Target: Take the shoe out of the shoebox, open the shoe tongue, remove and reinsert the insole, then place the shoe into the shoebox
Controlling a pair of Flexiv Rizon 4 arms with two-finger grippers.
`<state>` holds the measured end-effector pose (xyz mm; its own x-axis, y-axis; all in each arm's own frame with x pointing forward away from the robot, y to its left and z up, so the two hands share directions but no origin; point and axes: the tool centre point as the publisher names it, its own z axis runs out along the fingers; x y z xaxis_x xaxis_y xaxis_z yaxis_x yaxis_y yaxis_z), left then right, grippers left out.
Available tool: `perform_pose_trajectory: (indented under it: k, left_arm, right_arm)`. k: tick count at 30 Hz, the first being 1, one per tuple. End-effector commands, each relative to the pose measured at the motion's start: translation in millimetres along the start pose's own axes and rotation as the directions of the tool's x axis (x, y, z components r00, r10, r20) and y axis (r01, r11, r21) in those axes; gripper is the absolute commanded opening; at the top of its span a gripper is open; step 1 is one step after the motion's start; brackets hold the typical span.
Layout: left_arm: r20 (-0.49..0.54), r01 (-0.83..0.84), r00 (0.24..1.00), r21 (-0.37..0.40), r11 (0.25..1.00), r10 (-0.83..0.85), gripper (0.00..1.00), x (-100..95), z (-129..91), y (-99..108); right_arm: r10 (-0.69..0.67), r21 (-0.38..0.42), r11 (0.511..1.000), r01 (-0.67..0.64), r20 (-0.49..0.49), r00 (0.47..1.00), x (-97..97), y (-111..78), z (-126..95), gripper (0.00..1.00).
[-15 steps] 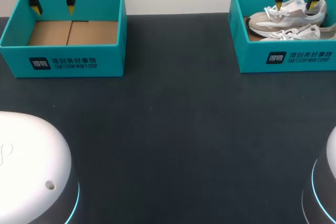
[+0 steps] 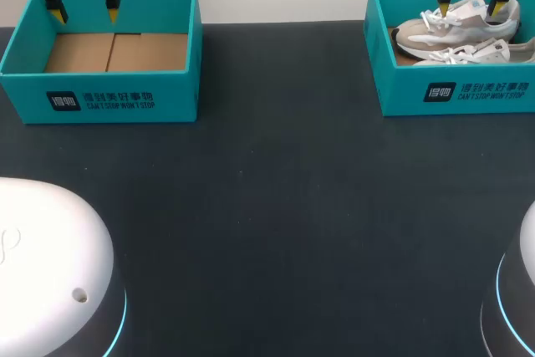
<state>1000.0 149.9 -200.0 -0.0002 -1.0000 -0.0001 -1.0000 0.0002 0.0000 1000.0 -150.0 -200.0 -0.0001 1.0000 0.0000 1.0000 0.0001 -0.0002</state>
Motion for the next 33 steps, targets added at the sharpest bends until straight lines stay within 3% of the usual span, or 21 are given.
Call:
perform_pose_trajectory:
  k: [1, 14, 16, 19, 27, 33]
  left_arm:
    - [0.000, 0.000, 1.000, 0.000, 1.000, 0.000, 1.00, 0.0, 0, 0]
    - [0.000, 0.000, 1.000, 0.000, 1.000, 0.000, 1.00, 0.0, 0, 0]
    - [0.000, 0.000, 1.000, 0.000, 1.000, 0.000, 1.00, 0.0, 0, 0]
    - [0.000, 0.000, 1.000, 0.000, 1.000, 0.000, 1.00, 0.0, 0, 0]
    - [0.000, 0.000, 1.000, 0.000, 1.000, 0.000, 1.00, 0.0, 0, 0]
    - [0.000, 0.000, 1.000, 0.000, 1.000, 0.000, 1.00, 0.0, 0, 0]
  right_arm:
    - [0.000, 0.000, 1.000, 0.000, 0.000, 1.000, 0.0, 0.0, 0, 1.00]
    - [0.000, 0.000, 1.000, 0.000, 0.000, 1.000, 0.0, 0.0, 0, 1.00]
    - [0.040, -0.017, 0.999, -0.039, 0.045, 0.998, -17.4, 4.4, 4, 1.00]
    - [0.089, -0.075, 0.993, -0.088, 0.013, 0.996, -41.5, 9.9, 2, 1.00]
    - [0.124, -0.092, 0.989, -0.115, 0.106, 0.987, -94.9, 18.5, 24, 1.00]
    - [0.132, -0.068, 0.990, -0.124, 0.116, 0.984, -130.8, 24.9, 44, 1.00]
